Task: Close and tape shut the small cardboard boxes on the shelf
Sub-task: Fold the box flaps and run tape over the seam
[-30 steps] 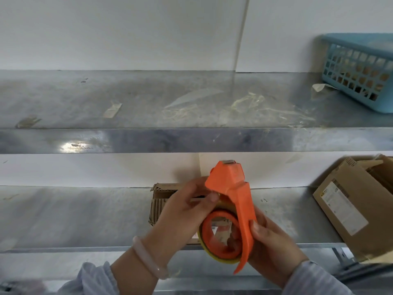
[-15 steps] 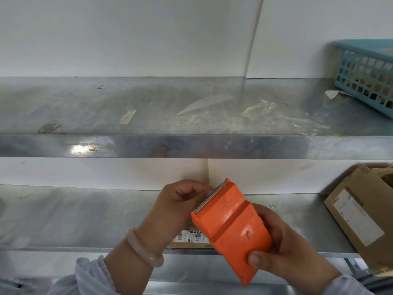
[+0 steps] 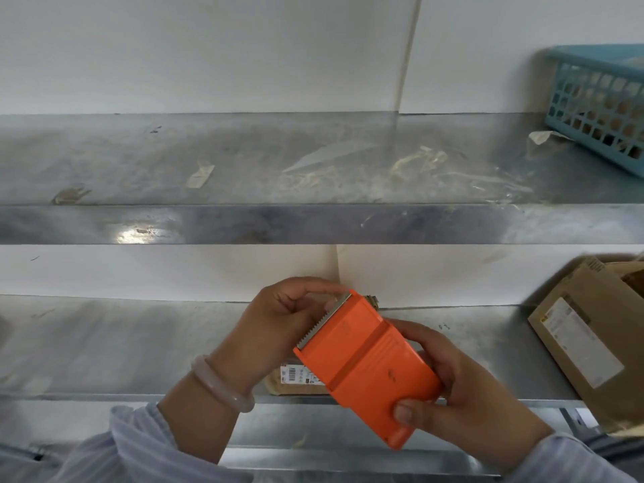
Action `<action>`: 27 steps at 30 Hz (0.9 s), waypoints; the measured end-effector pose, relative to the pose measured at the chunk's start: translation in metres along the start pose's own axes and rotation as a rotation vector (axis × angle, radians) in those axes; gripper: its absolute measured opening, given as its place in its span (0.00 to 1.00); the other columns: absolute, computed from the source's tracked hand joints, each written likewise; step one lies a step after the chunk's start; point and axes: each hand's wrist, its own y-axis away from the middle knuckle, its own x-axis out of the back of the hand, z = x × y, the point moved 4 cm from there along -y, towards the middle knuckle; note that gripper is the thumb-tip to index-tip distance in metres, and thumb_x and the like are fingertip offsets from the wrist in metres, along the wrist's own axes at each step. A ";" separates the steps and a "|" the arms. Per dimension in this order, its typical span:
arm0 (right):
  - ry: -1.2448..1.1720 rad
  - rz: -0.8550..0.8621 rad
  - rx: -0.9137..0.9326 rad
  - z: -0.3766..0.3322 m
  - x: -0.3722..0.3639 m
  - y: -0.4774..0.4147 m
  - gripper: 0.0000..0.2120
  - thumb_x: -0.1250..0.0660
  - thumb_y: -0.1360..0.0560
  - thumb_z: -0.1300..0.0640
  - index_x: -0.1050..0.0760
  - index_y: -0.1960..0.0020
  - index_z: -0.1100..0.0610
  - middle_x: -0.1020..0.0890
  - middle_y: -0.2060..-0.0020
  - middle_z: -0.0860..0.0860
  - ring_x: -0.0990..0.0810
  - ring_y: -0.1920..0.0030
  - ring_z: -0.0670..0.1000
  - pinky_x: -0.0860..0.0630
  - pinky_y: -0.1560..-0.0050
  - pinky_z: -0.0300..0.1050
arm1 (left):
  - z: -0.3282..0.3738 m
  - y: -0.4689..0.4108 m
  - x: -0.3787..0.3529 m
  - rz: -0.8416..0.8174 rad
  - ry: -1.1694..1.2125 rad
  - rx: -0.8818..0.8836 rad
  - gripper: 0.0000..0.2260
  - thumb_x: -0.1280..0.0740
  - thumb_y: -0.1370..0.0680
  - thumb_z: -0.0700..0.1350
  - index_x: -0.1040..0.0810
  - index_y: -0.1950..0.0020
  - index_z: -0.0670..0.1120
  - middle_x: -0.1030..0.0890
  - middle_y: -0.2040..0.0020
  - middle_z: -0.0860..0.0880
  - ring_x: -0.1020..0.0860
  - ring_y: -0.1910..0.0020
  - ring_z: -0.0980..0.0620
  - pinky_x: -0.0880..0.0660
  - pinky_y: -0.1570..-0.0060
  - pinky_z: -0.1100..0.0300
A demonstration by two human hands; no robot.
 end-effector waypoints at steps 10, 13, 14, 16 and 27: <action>0.096 0.001 0.022 0.000 0.006 0.004 0.36 0.21 0.37 0.40 0.33 0.33 0.31 0.17 0.47 0.57 0.17 0.49 0.60 0.20 0.49 0.62 | 0.003 0.001 -0.001 0.021 -0.017 -0.019 0.08 0.30 0.32 0.48 0.13 0.59 0.47 0.14 0.57 0.45 0.17 0.58 0.51 0.20 0.57 0.60; 0.097 -0.007 0.024 0.001 0.007 0.004 0.37 0.21 0.37 0.40 0.33 0.33 0.31 0.17 0.46 0.56 0.17 0.48 0.59 0.20 0.49 0.62 | 0.007 0.002 -0.003 0.015 0.002 -0.030 0.11 0.28 0.34 0.52 0.14 0.53 0.53 0.16 0.58 0.37 0.19 0.61 0.47 0.22 0.59 0.58; 0.096 -0.011 0.028 0.001 0.008 0.005 0.37 0.21 0.37 0.40 0.33 0.33 0.31 0.18 0.46 0.57 0.17 0.48 0.60 0.21 0.49 0.63 | 0.009 0.002 -0.004 0.022 -0.008 -0.037 0.13 0.27 0.35 0.52 0.14 0.52 0.53 0.16 0.58 0.36 0.19 0.61 0.47 0.22 0.60 0.59; 0.095 -0.008 0.037 0.001 0.009 0.006 0.36 0.21 0.36 0.40 0.33 0.33 0.32 0.18 0.46 0.58 0.17 0.48 0.60 0.21 0.49 0.64 | 0.011 0.004 -0.003 0.068 -0.054 -0.051 0.11 0.28 0.35 0.49 0.14 0.55 0.48 0.15 0.60 0.42 0.17 0.62 0.51 0.22 0.62 0.63; 0.231 0.039 0.066 0.005 0.014 0.015 0.33 0.24 0.34 0.52 0.33 0.40 0.25 0.16 0.52 0.40 0.16 0.53 0.46 0.22 0.57 0.35 | 0.005 0.011 -0.012 0.274 -0.179 0.036 0.05 0.29 0.24 0.41 0.14 0.58 0.48 0.15 0.62 0.50 0.17 0.64 0.54 0.22 0.70 0.66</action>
